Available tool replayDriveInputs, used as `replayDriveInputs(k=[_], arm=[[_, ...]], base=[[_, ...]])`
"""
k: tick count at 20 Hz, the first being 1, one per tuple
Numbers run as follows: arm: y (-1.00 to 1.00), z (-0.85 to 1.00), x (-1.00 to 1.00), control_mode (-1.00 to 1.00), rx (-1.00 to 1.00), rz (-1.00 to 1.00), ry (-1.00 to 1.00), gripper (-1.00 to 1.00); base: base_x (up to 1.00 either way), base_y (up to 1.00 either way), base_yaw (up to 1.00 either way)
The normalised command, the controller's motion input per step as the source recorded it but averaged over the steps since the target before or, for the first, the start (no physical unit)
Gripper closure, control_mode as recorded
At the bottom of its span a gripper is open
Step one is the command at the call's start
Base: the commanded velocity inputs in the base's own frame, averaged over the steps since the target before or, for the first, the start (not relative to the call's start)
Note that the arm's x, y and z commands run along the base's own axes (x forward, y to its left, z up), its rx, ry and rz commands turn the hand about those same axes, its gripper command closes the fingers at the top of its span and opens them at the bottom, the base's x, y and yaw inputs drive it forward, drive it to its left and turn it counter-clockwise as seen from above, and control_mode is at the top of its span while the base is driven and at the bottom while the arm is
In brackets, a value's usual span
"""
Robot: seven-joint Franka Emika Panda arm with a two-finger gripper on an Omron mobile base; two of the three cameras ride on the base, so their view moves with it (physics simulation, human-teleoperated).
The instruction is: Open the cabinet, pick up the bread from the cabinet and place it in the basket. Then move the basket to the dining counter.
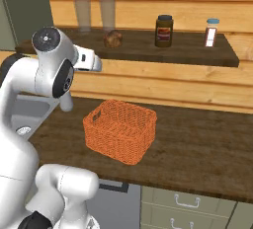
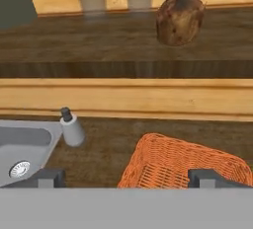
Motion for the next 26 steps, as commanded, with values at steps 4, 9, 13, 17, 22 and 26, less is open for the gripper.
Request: replayDriveInputs(k=[4, 9, 13, 17, 22, 26], arm=[[-0.21, 0.78, 0.01, -1.0, 0.01, -0.04, -0.23, -1.0], [-0.46, 0.69, 0.34, -1.0, 0.01, -0.01, -0.01, -1.0], [-0.51, 0.35, 0.66, -1.0, 0.0, -0.05, 0.0, -1.0], [-0.18, 0.07, 0.68, -1.0, -0.03, -0.18, 0.05, -1.0], [0.0, 0.0, 0.76, -1.0, -0.04, -0.17, 0.16, -1.0], [0.09, 0.0, 0.54, -1.0, 0.0, -0.02, 0.19, -1.0]], base=[[0.0, 0.0, 0.0], [0.0, 0.0, 0.0], [0.0, 0.0, 0.0], [0.0, 0.0, 0.0], [0.0, 0.0, 0.0], [0.0, 0.0, 0.0]])
